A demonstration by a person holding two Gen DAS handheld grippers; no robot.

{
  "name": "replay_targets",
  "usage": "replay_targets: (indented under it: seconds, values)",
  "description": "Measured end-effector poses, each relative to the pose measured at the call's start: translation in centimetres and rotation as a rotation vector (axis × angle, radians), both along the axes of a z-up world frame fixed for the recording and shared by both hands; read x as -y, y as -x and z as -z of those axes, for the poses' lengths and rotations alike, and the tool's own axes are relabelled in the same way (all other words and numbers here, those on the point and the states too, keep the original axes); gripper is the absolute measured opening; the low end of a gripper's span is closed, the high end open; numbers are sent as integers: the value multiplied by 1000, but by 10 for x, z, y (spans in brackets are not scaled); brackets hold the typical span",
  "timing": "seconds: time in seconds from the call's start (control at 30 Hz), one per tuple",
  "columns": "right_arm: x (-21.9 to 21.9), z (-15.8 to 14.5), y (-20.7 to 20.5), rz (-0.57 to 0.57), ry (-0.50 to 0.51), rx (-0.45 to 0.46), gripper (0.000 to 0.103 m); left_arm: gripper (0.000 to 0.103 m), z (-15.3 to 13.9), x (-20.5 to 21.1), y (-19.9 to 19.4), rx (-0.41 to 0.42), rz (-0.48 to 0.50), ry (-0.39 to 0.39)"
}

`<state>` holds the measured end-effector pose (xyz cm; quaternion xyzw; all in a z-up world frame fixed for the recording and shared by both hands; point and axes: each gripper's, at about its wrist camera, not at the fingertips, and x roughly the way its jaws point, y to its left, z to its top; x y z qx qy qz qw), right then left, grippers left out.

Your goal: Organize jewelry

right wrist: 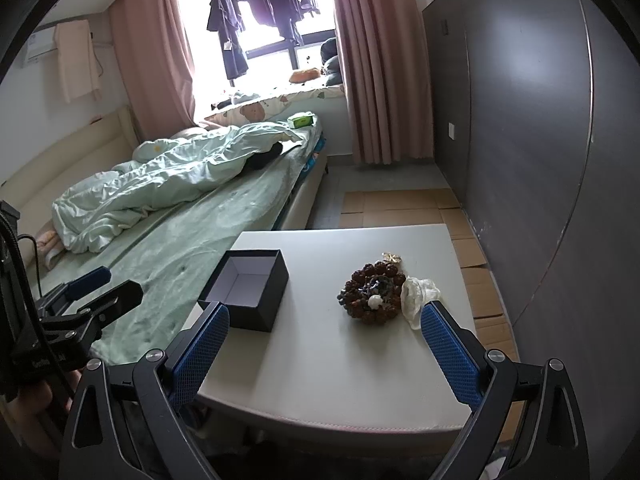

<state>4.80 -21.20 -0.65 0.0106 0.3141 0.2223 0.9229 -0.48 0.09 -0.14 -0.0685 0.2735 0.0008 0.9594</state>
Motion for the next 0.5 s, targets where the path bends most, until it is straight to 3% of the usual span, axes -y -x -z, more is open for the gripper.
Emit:
replay_targets:
  seconds: [0.5]
  values:
    - [0,0,1,2,1,-2,97,103,-1,1,-1,3,-1,-3]
